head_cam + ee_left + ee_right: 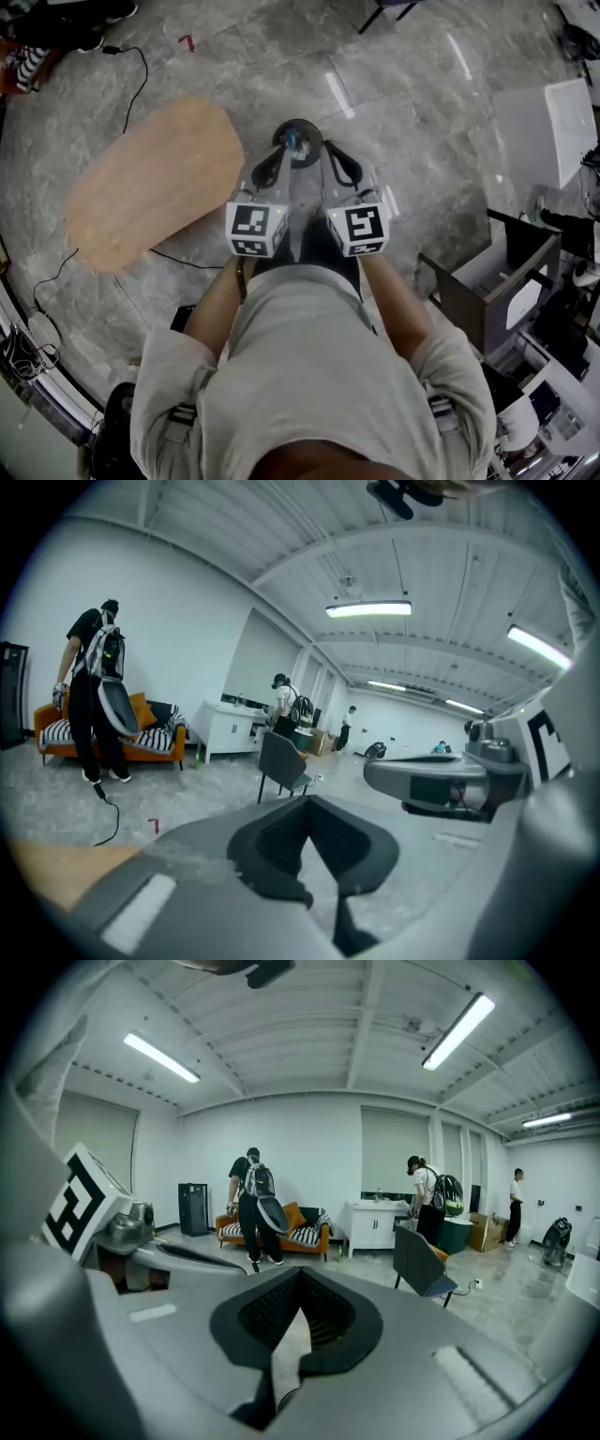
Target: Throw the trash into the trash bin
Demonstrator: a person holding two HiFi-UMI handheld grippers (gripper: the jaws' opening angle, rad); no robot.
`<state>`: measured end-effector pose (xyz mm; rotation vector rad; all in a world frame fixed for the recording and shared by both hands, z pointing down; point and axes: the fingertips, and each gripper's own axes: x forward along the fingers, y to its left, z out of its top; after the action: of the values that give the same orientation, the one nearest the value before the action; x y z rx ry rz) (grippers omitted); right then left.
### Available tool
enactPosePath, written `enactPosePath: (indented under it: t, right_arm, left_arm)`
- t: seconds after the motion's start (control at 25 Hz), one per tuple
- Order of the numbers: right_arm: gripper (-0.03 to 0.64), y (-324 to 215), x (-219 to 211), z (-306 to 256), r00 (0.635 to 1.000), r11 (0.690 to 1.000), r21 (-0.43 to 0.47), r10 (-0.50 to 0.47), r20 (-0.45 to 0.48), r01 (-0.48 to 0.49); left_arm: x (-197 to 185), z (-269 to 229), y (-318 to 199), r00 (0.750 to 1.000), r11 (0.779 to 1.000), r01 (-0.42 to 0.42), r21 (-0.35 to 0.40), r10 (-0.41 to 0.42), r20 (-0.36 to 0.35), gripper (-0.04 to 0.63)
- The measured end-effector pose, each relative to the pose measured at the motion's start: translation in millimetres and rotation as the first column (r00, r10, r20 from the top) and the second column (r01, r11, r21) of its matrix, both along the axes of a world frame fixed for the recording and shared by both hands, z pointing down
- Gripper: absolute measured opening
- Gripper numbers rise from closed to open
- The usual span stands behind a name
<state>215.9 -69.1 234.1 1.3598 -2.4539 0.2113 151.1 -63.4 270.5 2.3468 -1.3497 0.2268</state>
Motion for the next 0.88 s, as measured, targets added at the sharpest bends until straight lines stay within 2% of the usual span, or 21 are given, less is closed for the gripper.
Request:
enactPosePath:
  t: [0.28, 0.48, 0.64, 0.88]
  right_arm:
    - [0.008, 22.4, 19.8, -73.9, 0.997, 0.986, 0.148, -0.081, 0.020, 0.077]
    - [0.006, 50.7, 41.3, -109.1, 0.990, 0.973, 0.188, -0.141, 0.013, 0.136]
    - [0.006, 70.2, 62.1, -130.4, 0.991, 0.963, 0.238, -0.135, 0.011, 0.128]
    - [0.006, 90.7, 76.0, -137.7, 0.988, 0.957, 0.260, -0.147, 0.056, 0.127]
  left_arm:
    - [20.7, -71.8, 16.7, 0.996, 0.986, 0.089, 0.142, -0.085, -0.030, 0.018]
    - [46.0, -105.6, 43.1, 0.993, 0.970, 0.120, 0.213, -0.115, -0.040, 0.018]
    - [64.2, -125.3, 63.1, 0.989, 0.956, 0.148, 0.254, -0.138, -0.057, 0.018]
    - [82.2, -133.8, 78.1, 0.988, 0.947, 0.156, 0.282, -0.154, -0.029, 0.018]
